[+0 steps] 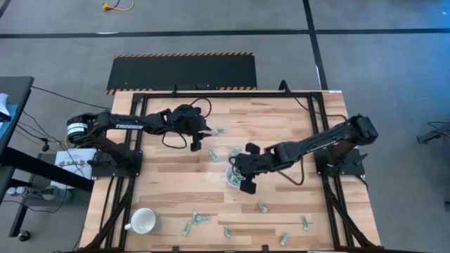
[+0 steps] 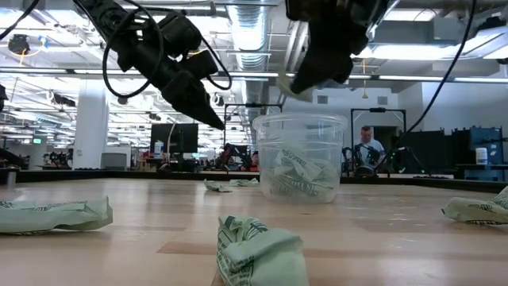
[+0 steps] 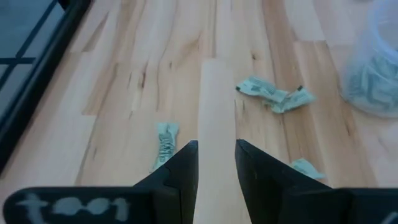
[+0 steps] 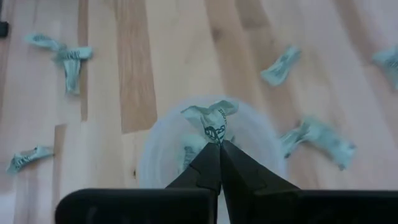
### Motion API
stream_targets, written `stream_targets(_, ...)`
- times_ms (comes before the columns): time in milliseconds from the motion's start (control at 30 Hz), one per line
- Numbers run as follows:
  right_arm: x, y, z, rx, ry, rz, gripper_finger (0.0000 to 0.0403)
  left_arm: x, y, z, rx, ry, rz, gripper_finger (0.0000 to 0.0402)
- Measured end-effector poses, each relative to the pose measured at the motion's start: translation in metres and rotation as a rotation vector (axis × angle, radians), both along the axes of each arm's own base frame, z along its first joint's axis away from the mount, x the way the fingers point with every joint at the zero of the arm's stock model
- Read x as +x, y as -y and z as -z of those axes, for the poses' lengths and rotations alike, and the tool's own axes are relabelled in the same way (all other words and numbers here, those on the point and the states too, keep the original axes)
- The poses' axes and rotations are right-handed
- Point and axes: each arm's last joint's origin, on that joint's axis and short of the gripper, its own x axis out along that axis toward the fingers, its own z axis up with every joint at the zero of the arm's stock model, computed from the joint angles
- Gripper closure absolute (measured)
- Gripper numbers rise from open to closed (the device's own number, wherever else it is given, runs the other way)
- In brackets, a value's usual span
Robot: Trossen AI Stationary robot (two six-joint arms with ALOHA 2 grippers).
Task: Pick and place Stevia / Truvia into bins
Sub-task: Put the stevia packet into the transparent container
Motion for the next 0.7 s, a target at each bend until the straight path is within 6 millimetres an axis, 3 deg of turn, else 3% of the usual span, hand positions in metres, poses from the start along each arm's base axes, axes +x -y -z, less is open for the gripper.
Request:
stream_targets(200, 0.005, -0.008, 0.019, 0.002, -0.055, -0.002, 0.0397, 0.009, -0.007, 0.02, -0.011, -0.033, -0.01, 0.0306)
stream_targets(400, 0.007, -0.005, 0.021, 0.007, -0.06, 0.017, 0.0389, 0.022, -0.016, 0.044, -0.004, -0.041, -0.02, 0.0306)
stream_targets(700, 0.005, -0.006, 0.019, 0.008, -0.063, 0.017, 0.0309, 0.021, -0.033, 0.056, -0.014, -0.045, -0.085, 0.029)
